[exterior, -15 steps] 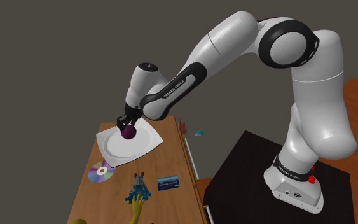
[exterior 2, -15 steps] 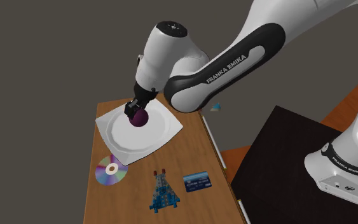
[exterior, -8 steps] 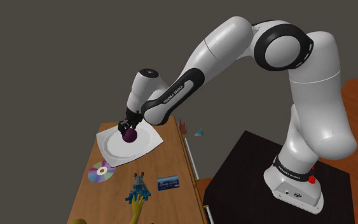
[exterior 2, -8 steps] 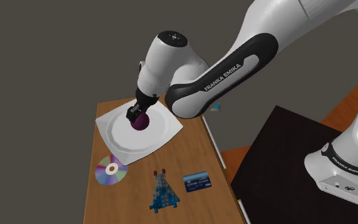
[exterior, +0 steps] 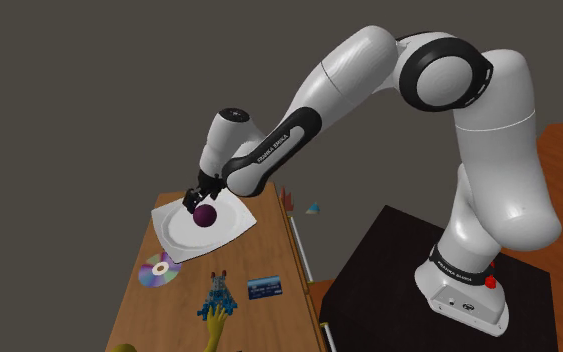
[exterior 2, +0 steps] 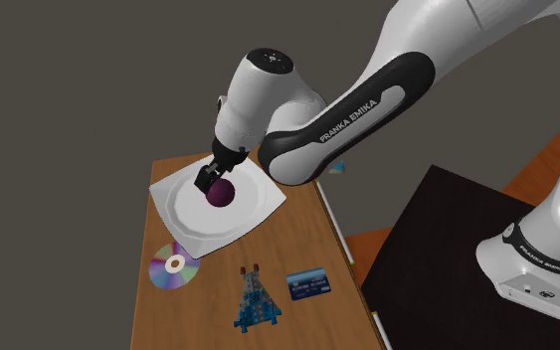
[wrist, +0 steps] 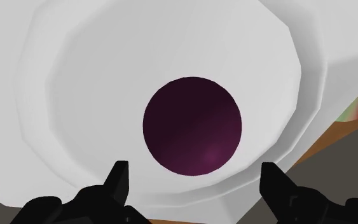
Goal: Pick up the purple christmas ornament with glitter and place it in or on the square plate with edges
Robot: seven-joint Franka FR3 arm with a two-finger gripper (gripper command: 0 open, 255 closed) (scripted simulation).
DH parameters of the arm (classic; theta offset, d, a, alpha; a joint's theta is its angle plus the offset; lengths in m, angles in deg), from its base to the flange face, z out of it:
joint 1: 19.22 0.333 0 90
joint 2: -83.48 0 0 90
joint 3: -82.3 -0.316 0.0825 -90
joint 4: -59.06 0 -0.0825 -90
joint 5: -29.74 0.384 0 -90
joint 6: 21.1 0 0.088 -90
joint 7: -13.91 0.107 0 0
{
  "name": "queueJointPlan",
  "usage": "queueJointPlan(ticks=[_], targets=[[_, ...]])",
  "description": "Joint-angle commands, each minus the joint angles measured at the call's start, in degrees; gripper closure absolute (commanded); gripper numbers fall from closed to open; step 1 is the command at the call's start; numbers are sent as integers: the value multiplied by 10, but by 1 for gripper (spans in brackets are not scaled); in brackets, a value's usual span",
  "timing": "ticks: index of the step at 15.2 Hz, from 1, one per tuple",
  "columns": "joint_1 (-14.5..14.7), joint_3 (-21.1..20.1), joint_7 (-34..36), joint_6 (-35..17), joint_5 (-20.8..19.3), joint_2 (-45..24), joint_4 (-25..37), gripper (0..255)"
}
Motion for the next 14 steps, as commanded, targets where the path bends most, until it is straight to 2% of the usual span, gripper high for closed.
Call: queueJointPlan(ticks=[1,2,6,14], targets=[[0,0,0,0,0,0,0,0],[0,0,0,0,0,0,0,0],[-1,-1,-1,33,1,75,-42,0],[-1,-1,-1,33,1,75,-42,0]])
